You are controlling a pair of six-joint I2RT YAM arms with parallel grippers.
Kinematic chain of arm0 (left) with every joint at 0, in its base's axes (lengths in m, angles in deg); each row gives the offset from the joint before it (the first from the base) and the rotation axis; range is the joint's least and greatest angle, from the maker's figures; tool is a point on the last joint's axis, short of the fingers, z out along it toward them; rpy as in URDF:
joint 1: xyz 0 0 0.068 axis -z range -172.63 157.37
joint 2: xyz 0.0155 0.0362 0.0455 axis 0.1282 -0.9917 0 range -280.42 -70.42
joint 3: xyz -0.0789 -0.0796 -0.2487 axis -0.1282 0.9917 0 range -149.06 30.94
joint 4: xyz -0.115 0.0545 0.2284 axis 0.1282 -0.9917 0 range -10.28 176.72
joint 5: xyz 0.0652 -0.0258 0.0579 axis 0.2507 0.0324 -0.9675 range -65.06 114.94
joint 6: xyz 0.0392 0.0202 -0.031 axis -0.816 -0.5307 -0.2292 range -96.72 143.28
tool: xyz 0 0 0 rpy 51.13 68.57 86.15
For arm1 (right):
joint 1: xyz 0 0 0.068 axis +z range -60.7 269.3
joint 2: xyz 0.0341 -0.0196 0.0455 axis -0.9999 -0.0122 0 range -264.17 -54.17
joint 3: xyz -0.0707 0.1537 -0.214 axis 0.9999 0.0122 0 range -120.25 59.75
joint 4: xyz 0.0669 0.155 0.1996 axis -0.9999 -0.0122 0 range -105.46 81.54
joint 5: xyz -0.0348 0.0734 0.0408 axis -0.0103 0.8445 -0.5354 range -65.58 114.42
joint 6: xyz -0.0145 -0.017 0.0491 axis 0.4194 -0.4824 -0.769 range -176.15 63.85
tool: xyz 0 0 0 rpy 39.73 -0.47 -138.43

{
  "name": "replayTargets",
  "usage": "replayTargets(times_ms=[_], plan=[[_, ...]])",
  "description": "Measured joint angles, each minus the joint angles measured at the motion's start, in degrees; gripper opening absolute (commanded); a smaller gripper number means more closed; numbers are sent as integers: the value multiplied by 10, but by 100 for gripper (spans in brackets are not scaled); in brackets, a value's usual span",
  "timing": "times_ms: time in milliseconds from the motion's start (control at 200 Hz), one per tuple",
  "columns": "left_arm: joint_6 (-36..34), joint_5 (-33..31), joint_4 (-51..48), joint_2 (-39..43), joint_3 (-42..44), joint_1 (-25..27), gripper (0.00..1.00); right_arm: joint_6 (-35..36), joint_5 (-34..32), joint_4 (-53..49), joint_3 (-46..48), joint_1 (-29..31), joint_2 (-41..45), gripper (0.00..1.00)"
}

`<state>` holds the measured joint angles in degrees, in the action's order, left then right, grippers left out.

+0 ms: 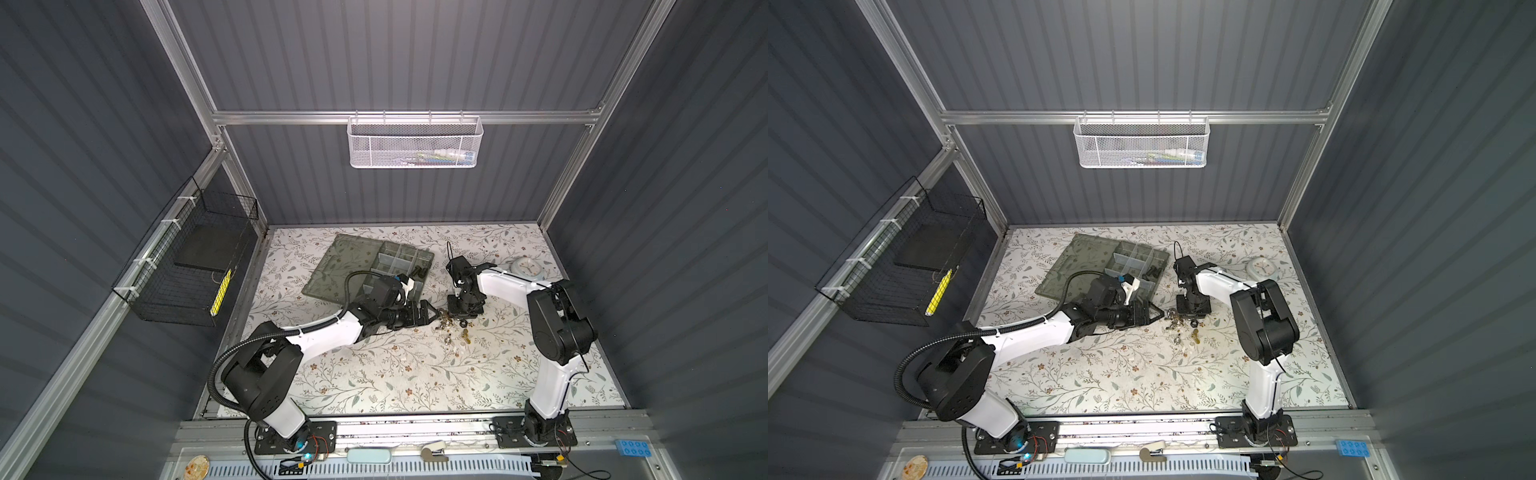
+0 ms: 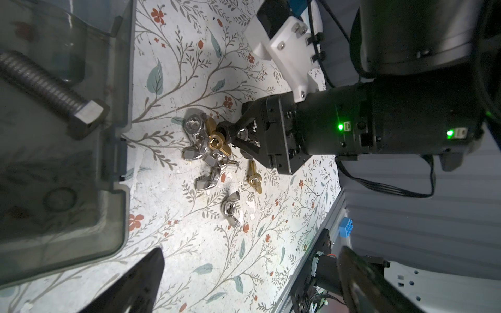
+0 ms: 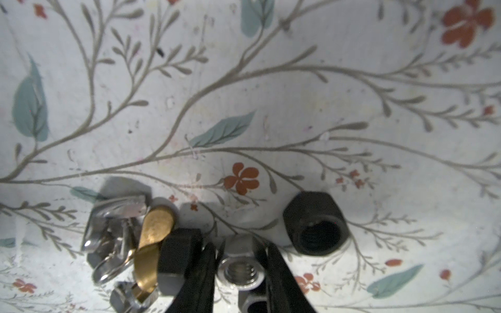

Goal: Sort the screws and nuts into containers
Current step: 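Lower the right gripper onto a silver hex nut and close it, then lift the silver hex nut with the right gripper and carry it over the box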

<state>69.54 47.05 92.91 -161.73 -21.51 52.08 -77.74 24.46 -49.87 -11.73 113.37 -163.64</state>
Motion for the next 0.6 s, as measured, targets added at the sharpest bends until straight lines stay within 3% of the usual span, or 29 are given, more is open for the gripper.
replayTargets(times_ms=[145,600], plan=[[0,-2,-2,0,0,0,100,-1,0,-2,-4,0,-1,26],[-7,-19,-24,19,0,-1,100,2,1,-30,-59,0,12,24]])
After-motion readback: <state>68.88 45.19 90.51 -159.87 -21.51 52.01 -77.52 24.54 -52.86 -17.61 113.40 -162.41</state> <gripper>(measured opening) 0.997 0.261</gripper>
